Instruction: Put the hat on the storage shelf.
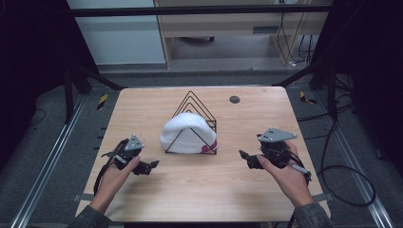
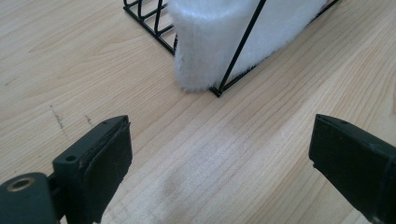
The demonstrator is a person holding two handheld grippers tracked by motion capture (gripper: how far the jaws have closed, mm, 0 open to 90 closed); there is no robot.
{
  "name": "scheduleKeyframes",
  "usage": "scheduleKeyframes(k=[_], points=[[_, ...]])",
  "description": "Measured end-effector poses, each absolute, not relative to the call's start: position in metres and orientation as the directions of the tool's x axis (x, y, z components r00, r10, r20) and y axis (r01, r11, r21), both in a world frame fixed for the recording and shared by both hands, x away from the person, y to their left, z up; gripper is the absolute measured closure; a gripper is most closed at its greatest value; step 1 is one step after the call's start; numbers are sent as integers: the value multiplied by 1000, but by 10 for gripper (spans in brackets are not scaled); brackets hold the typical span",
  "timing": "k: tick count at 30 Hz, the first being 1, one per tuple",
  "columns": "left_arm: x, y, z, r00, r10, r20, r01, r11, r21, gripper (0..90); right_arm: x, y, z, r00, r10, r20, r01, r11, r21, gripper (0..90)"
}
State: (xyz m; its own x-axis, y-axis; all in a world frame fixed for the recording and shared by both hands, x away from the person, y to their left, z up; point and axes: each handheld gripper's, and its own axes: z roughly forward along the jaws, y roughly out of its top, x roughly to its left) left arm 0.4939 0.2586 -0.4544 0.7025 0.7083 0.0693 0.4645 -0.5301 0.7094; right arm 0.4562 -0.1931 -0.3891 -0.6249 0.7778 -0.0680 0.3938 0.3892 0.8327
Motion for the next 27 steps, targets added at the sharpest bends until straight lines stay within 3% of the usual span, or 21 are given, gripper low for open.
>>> scheduleKeyframes(k=[18, 21, 27], points=[[500, 272, -476, 673, 734, 90, 506, -546, 668, 51, 446, -240, -446, -524, 852, 1, 498, 305, 812, 151], [501, 280, -479, 652, 746, 138, 501, -560, 659, 48, 447, -247, -460, -507, 862, 19, 526, 291, 799, 150], [510, 295, -485, 619, 778, 102, 540, -517, 664, 50, 449, -250, -483, -500, 865, 50, 562, 280, 779, 118]])
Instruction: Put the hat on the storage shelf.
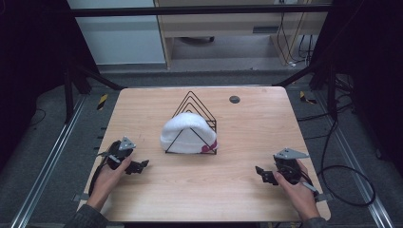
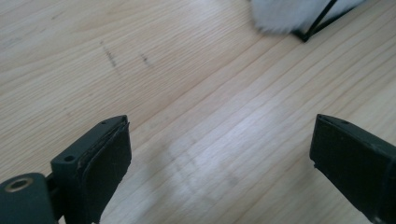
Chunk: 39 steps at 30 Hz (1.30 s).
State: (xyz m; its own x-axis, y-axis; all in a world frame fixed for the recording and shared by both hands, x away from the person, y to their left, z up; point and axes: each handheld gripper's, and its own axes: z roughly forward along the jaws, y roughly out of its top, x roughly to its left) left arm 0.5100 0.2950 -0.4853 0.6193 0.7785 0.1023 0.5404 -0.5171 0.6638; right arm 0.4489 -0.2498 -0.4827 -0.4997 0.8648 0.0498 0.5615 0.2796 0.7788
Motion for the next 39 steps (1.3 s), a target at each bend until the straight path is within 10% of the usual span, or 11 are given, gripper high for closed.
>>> scheduleKeyframes(k=[39], points=[[520, 304, -508, 593, 805, 20, 559, -429, 709, 0, 503, -197, -512, -366, 931, -5, 622, 249, 742, 110]])
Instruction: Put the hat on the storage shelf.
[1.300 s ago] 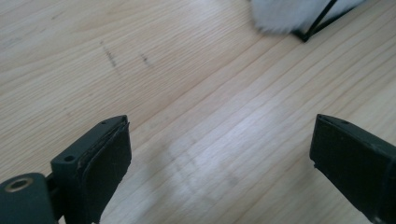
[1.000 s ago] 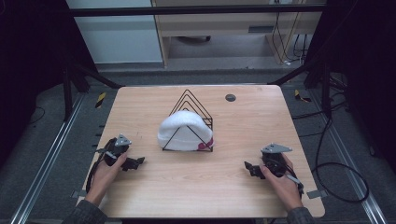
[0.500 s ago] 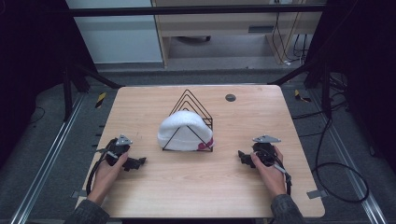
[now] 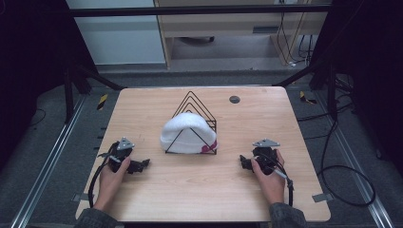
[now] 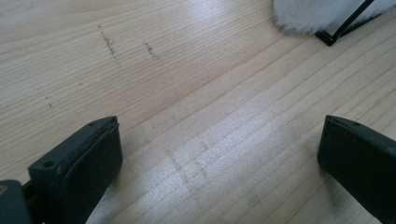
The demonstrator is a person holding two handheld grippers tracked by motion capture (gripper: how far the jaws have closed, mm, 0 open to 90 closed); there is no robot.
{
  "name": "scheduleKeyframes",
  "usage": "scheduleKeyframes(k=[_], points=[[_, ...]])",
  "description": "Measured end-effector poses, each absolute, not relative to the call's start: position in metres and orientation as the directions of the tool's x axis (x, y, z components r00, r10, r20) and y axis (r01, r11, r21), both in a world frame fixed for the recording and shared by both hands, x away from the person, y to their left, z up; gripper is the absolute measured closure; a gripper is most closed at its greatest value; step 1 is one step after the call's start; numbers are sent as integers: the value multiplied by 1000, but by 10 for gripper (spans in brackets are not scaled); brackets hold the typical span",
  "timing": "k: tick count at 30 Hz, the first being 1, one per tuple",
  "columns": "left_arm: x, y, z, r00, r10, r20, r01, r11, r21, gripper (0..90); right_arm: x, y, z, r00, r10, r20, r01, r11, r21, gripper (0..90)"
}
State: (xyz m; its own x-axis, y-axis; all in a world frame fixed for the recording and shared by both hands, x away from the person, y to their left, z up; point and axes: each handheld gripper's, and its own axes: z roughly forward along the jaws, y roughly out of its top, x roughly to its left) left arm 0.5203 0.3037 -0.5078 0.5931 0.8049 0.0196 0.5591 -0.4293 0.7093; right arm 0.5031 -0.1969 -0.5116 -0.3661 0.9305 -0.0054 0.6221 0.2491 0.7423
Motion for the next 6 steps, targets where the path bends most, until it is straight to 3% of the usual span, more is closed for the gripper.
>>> scheduleKeyframes(k=[6], points=[[520, 304, -508, 591, 807, 16, 561, -425, 710, 0, 501, -195, -511, -339, 941, -1, 629, 227, 743, 111]])
